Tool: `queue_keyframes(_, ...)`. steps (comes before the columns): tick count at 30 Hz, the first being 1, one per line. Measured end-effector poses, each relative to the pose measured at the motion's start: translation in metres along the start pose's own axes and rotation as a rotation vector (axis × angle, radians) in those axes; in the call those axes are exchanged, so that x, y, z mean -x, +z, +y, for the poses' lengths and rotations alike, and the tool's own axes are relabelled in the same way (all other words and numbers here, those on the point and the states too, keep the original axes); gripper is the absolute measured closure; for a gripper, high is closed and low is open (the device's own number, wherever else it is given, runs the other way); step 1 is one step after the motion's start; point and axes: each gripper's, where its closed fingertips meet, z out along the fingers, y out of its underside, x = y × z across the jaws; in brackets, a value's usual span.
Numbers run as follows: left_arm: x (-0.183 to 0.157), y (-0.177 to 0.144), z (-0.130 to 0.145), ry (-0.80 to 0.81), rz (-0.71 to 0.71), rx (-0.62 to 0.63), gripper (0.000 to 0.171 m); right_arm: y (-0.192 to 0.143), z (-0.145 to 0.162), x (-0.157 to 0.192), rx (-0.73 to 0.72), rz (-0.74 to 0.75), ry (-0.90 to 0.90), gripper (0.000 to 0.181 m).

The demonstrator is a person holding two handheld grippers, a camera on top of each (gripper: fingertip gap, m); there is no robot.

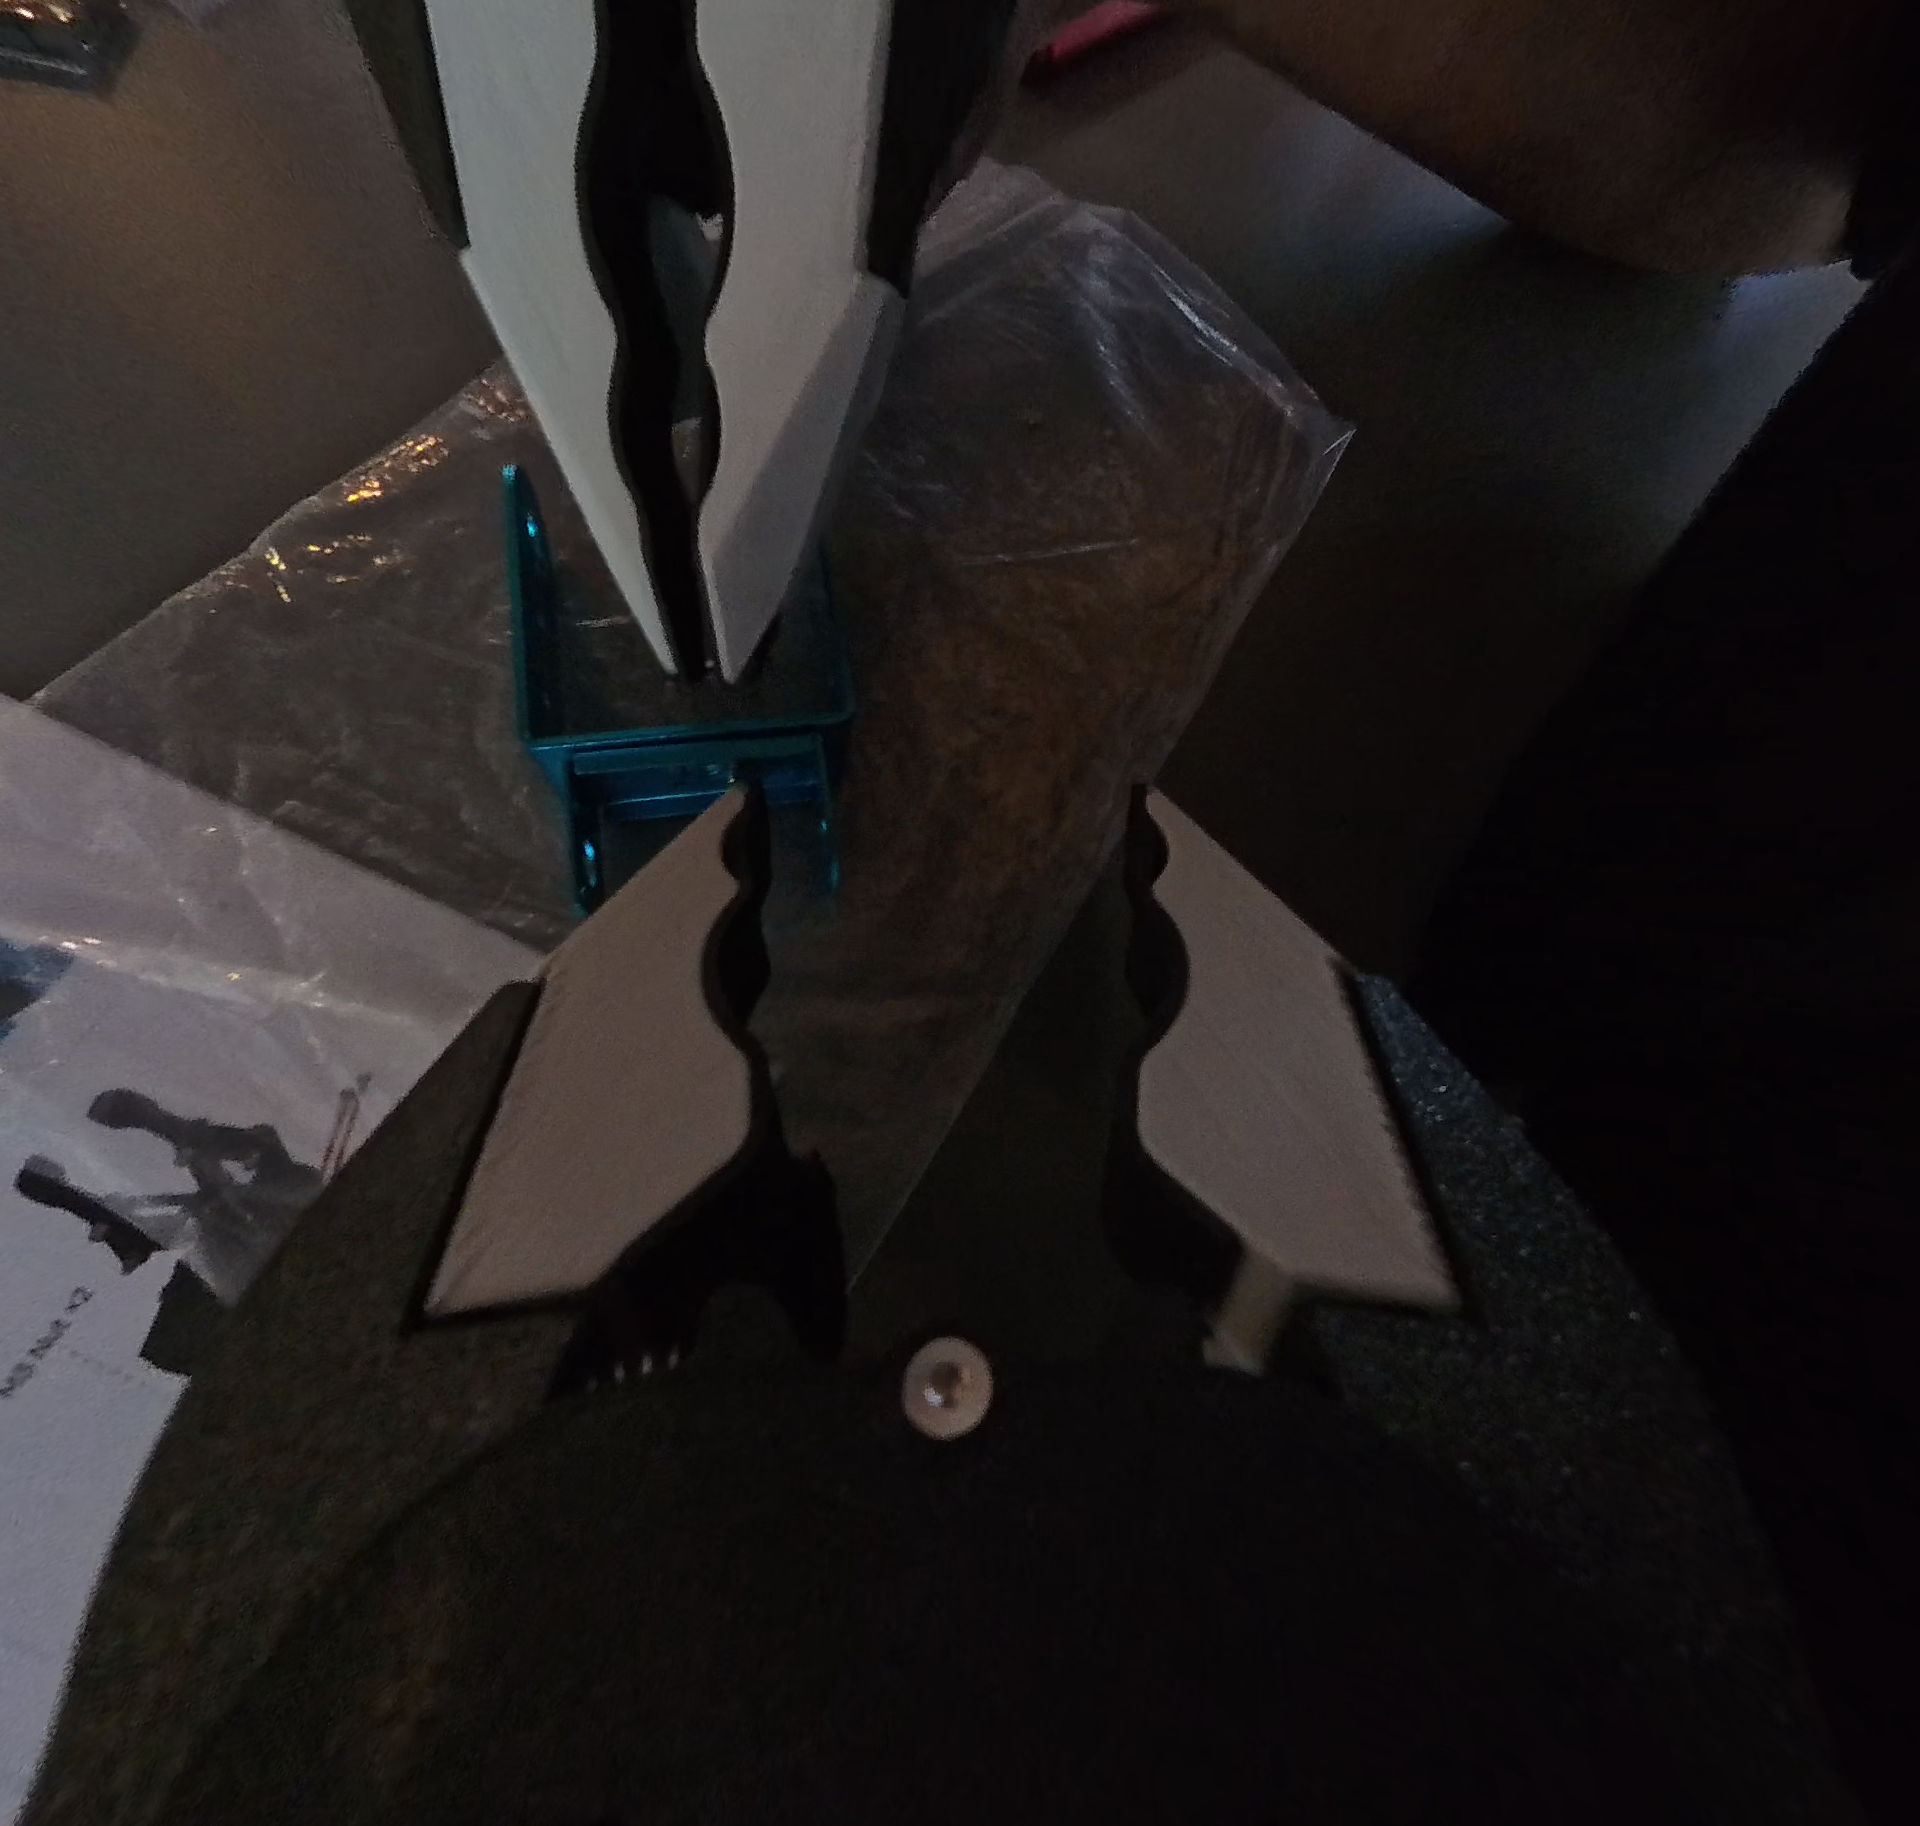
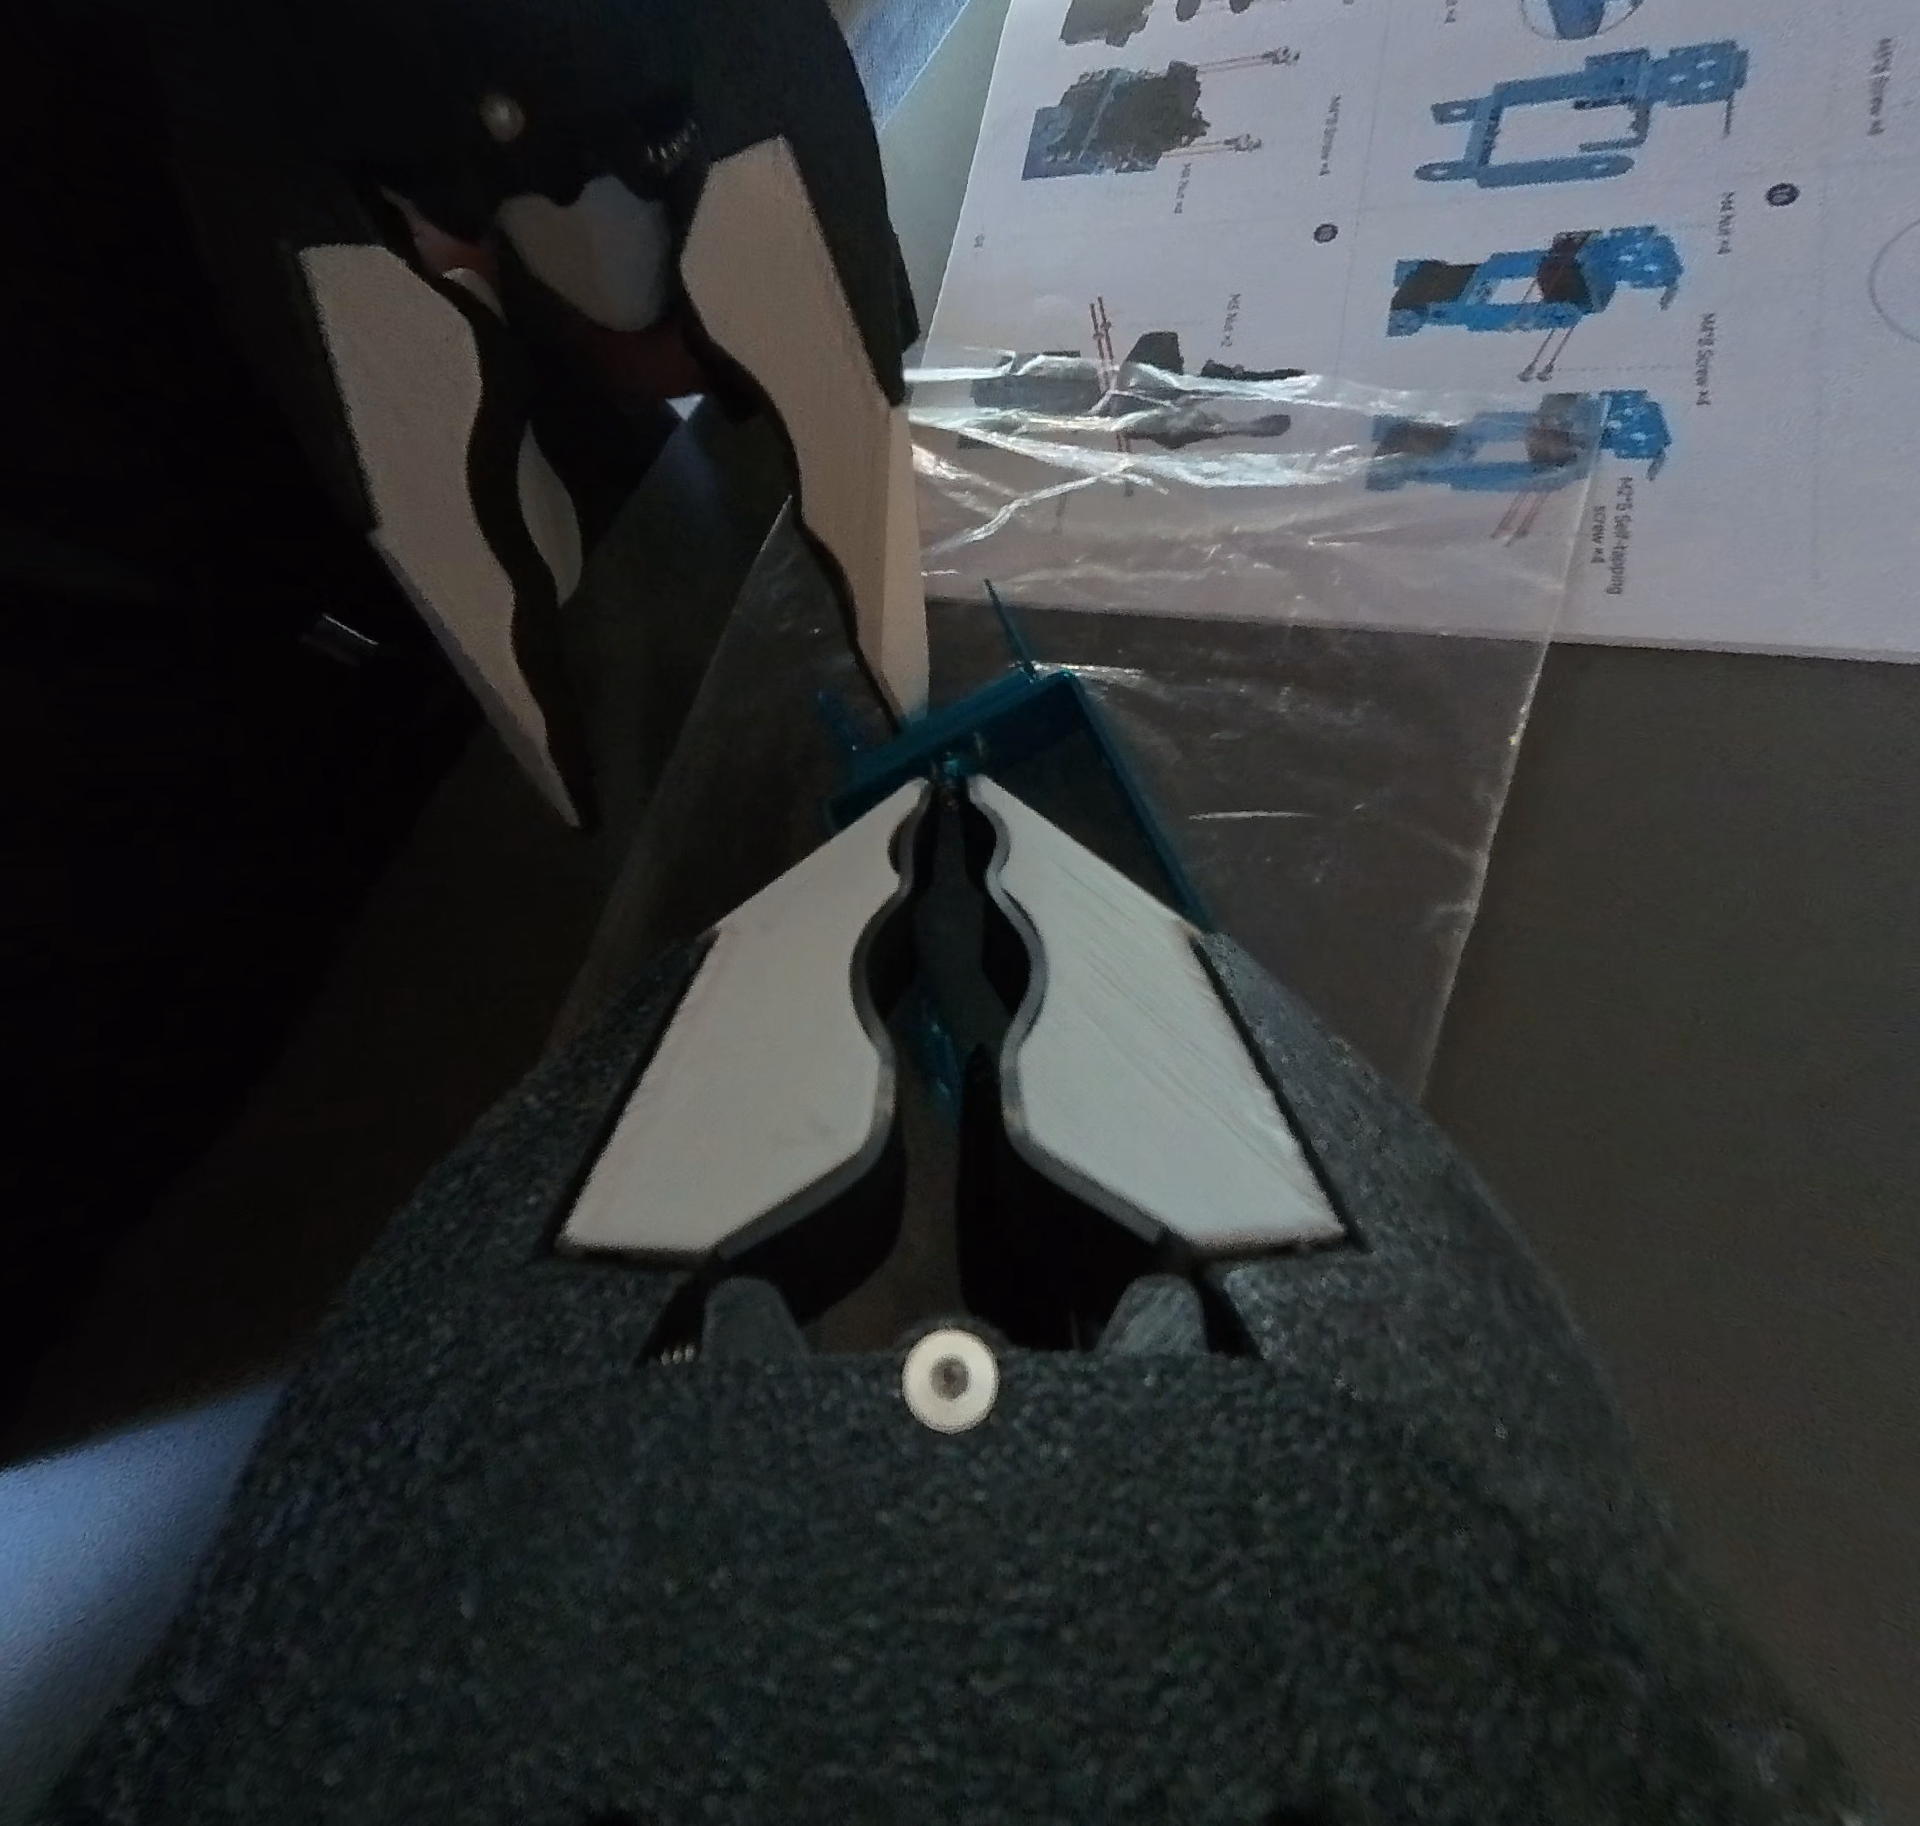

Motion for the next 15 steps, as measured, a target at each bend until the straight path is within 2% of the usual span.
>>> queue_keyframes(6,0.002,-0.010,-0.004,0.020,-0.006,-0.010,0.103,-0.038,0.025,-0.009,0.070,0.162,0.043,0.176)
queue_keyframes(9,0.006,-0.018,-0.010,0.027,-0.015,-0.040,0.103,-0.077,0.063,-0.021,0.242,0.333,0.073,0.177)
queue_keyframes(12,0.009,-0.022,-0.015,0.036,-0.017,-0.067,0.103,-0.091,0.086,-0.010,0.367,0.330,0.129,0.178)
queue_keyframes(15,0.010,-0.022,-0.017,0.058,-0.021,-0.072,0.103,-0.090,0.108,-0.003,0.511,0.338,0.112,0.177)
